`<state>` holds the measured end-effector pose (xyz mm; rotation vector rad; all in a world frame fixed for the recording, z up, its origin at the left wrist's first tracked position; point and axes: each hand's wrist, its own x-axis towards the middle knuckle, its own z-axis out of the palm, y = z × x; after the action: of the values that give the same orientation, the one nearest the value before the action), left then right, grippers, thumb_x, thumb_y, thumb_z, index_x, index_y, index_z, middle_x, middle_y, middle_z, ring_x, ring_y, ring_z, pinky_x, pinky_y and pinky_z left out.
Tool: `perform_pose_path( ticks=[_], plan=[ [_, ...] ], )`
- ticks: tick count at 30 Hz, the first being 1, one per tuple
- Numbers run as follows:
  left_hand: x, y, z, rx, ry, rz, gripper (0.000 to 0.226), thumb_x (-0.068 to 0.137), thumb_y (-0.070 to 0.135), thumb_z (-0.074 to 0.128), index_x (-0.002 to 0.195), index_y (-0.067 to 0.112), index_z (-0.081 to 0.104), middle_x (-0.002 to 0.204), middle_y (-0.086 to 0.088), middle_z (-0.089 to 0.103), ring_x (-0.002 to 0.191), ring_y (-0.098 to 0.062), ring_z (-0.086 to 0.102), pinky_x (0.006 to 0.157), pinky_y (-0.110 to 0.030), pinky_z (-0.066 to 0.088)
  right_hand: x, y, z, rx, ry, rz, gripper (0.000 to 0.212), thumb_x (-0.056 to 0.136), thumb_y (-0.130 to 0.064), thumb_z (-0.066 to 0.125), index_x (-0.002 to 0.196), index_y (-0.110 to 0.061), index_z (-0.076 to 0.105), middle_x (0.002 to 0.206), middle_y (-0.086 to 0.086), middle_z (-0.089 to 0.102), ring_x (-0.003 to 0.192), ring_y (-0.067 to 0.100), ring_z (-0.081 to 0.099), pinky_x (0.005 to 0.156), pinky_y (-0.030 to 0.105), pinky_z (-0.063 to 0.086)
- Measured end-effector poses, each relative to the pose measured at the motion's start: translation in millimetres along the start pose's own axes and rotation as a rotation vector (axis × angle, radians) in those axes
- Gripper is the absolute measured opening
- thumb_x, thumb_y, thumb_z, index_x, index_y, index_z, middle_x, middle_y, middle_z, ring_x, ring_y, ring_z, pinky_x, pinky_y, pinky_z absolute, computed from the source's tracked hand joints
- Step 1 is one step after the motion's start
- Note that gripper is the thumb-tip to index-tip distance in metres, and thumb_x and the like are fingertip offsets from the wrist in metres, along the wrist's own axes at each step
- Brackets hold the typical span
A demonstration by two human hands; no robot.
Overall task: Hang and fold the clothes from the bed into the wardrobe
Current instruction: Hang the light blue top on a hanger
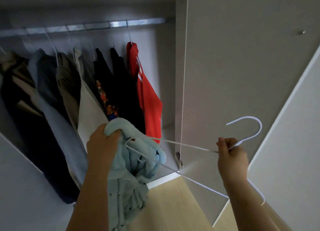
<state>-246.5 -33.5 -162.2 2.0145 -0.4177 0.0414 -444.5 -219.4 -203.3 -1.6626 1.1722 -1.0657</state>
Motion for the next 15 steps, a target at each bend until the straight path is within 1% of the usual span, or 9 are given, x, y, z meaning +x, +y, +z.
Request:
perform_pose_path(
  ticks=[2,3,5,6,7,9,11,13,15],
  plan=[
    [-1.5,-0.7,-4.6,0.022,-0.046,0.044,0.022,0.080,0.037,0.049,0.088,0.017,0.051,0.076,0.005,0.050,0.075,-0.018,0.047,0.070,-0.029,0.034,-4.7,-1.2,4.0,-0.034,-0.029,-0.029,0.020,0.095,-0.023,0.049,0.077,-0.015,0.055,0.057,-0.006,0.051,0.058,0.018,0.046,0.052,0.029,0.029],
    [-4.3,-0.4,-5.5,0.022,-0.062,0.068,0.023,0.077,0.038,0.049,0.089,0.019,0.052,0.078,0.005,0.052,0.075,-0.017,0.047,0.071,-0.028,0.034,-8.5,-2.5,6.9,-0.039,-0.050,-0.039,0.020,0.095,-0.022,0.049,0.077,-0.016,0.055,0.057,-0.005,0.051,0.060,0.020,0.046,0.053,0.029,0.029],
    [-9.4,2.0,-3.6,-0.031,-0.096,0.106,0.004,0.085,0.027,0.058,0.086,0.025,0.055,0.082,0.004,0.058,0.071,-0.011,0.051,0.066,-0.024,0.039,-17.9,-6.3,15.1,-0.082,-0.121,-0.076,0.018,0.095,-0.024,0.048,0.077,-0.020,0.053,0.059,-0.003,0.051,0.065,0.023,0.047,0.057,0.030,0.029],
    [-14.0,3.9,-1.6,-0.049,-0.121,0.136,0.011,0.086,0.019,0.060,0.081,0.029,0.056,0.079,0.008,0.060,0.069,-0.006,0.052,0.062,-0.017,0.041,-23.7,-7.9,19.5,-0.122,-0.175,-0.109,0.018,0.095,-0.024,0.048,0.077,-0.022,0.052,0.061,-0.002,0.051,0.067,0.024,0.048,0.059,0.030,0.029],
    [-18.7,7.1,0.3,-0.053,-0.163,0.178,0.021,0.084,0.016,0.062,0.077,0.034,0.055,0.074,0.016,0.059,0.067,0.001,0.052,0.059,-0.010,0.042,-29.4,-9.1,23.6,-0.155,-0.234,-0.140,0.018,0.094,-0.025,0.048,0.077,-0.023,0.051,0.061,-0.002,0.050,0.067,0.024,0.048,0.060,0.029,0.030],
    [-26.7,13.1,5.7,-0.063,-0.273,0.242,0.033,0.083,0.012,0.063,0.073,0.042,0.054,0.062,0.025,0.060,0.064,0.007,0.057,0.061,-0.005,0.042,-39.4,-11.3,30.3,-0.186,-0.339,-0.184,0.016,0.094,-0.026,0.048,0.079,-0.025,0.053,0.061,-0.005,0.050,0.067,0.021,0.050,0.060,0.028,0.032],
    [-37.0,18.9,14.2,-0.095,-0.385,0.290,0.040,0.082,0.003,0.063,0.076,0.042,0.058,0.068,0.033,0.063,0.068,0.014,0.058,0.062,-0.003,0.041,-48.2,-12.8,35.6,-0.218,-0.409,-0.226,0.016,0.095,-0.028,0.047,0.080,-0.027,0.054,0.064,-0.007,0.052,0.066,0.016,0.049,0.058,0.026,0.033],
    [-48.7,25.5,24.1,-0.160,-0.463,0.312,0.042,0.081,-0.001,0.063,0.081,0.041,0.060,0.071,0.028,0.066,0.071,0.014,0.059,0.065,-0.003,0.042,-56.9,-13.1,39.9,-0.227,-0.435,-0.228,0.021,0.095,-0.027,0.046,0.074,-0.029,0.047,0.065,-0.008,0.051,0.065,0.014,0.048,0.055,0.022,0.032],
    [-56.4,29.8,31.8,-0.198,-0.481,0.307,0.038,0.082,0.002,0.062,0.082,0.039,0.061,0.074,0.020,0.065,0.070,0.012,0.059,0.065,-0.005,0.043,-62.7,-13.1,42.0,-0.116,-0.410,-0.142,0.027,0.094,-0.022,0.046,0.069,-0.030,0.043,0.065,-0.008,0.052,0.068,0.017,0.051,0.057,0.025,0.035]
  ],
)
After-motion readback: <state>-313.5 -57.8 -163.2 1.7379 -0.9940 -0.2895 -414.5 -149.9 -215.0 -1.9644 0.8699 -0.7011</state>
